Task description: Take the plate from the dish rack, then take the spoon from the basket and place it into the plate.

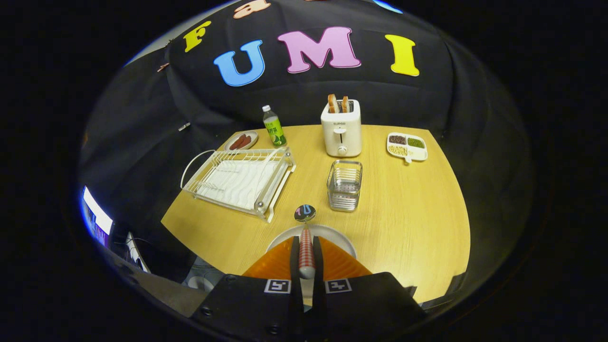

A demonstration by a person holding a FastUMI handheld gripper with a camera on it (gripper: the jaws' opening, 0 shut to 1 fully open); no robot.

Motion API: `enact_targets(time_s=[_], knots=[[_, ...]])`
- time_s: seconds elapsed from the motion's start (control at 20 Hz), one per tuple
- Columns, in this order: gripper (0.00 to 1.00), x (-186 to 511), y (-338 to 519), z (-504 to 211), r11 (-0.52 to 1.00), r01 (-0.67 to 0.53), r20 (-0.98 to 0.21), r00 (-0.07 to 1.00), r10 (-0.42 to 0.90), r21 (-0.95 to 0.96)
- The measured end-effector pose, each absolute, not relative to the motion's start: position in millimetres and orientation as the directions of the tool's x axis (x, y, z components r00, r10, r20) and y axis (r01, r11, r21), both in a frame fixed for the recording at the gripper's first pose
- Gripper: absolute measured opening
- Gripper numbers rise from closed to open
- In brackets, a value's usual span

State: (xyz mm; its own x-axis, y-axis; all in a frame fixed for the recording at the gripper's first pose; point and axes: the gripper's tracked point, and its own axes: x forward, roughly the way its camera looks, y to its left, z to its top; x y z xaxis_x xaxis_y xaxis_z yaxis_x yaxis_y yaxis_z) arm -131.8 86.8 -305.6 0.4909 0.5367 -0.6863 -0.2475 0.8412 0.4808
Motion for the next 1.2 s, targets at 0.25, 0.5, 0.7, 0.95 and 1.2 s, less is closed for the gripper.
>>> enact_targets(time_s=[0.25,0.5,0.7,0.95,1.2], knots=[[0.11,-156.7,98.7,-347.1,0.855,-0.243,-0.741,0.426,0.518,0.458],[0.11,-159.6,112.3,-376.4,0.854,-0.233,-0.761,0.388,0.52,0.464],[0.11,-158.4,121.4,-383.2,0.844,-0.236,-0.753,0.381,0.536,0.482],[0.15,-172.9,124.2,-401.6,0.844,-0.26,-0.777,0.335,0.534,0.468],[0.19,-193.5,120.4,-423.6,0.868,-0.26,-0.826,0.284,0.488,0.423]])
